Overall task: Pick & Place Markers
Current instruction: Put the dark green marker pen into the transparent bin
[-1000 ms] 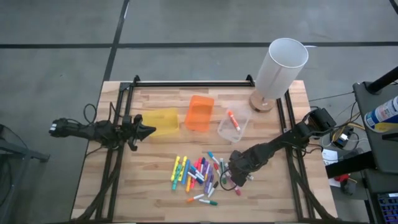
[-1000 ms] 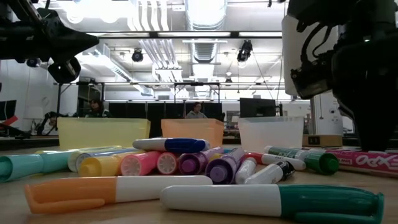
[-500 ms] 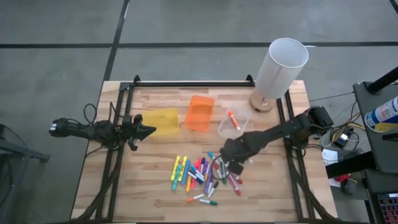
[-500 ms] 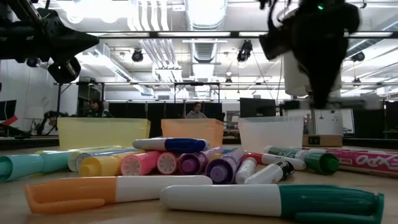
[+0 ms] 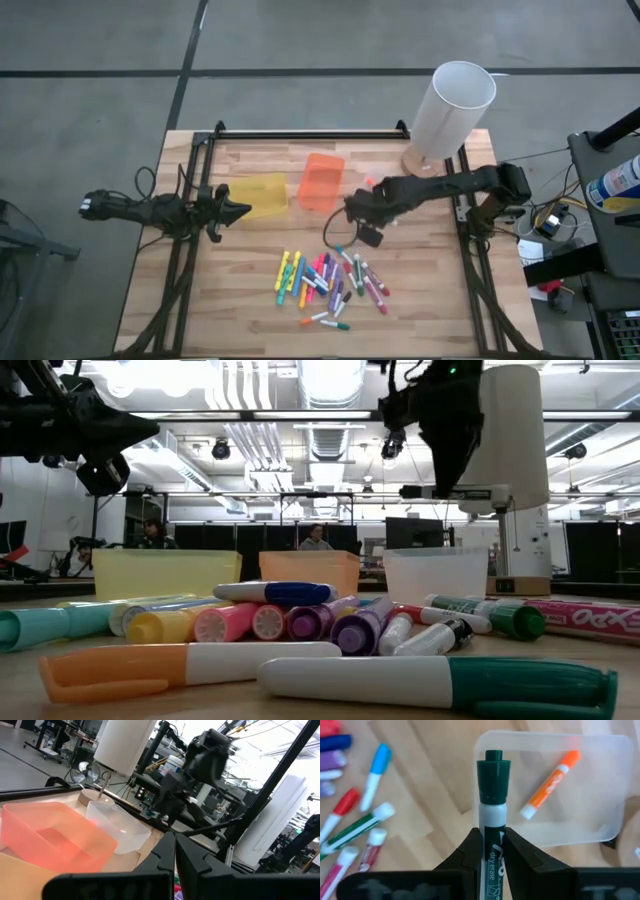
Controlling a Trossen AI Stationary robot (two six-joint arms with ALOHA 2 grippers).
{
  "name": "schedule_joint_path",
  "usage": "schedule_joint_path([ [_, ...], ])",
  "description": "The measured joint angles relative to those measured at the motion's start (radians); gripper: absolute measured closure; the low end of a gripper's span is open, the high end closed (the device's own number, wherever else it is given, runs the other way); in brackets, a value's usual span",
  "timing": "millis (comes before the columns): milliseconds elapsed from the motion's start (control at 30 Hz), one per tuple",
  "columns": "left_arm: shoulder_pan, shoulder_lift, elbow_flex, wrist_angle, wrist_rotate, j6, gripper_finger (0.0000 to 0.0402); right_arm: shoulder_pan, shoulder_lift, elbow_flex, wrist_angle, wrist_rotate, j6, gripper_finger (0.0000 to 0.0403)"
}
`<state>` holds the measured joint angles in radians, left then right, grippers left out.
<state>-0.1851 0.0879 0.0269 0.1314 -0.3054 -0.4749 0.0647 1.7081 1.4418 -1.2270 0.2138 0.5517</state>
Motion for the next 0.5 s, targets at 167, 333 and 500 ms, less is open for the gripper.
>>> schedule_joint_path([
  [167, 0.0, 0.0, 0.0, 0.0, 0.0, -0.006, 0.0392, -0.094, 0.0, -0.003, 0.006, -0.001, -0.048, 0.0354],
  [333, 0.0, 0.0, 0.0, 0.001, 0.0, -0.005, 0.0392, -0.196, 0.002, -0.021, 0.019, -0.001, -0.079, 0.0354],
  [500, 0.0, 0.0, 0.0, 0.001, 0.0, -0.015, 0.0392, -0.278, 0.003, -0.083, 0.112, -0.036, -0.112, 0.0354],
])
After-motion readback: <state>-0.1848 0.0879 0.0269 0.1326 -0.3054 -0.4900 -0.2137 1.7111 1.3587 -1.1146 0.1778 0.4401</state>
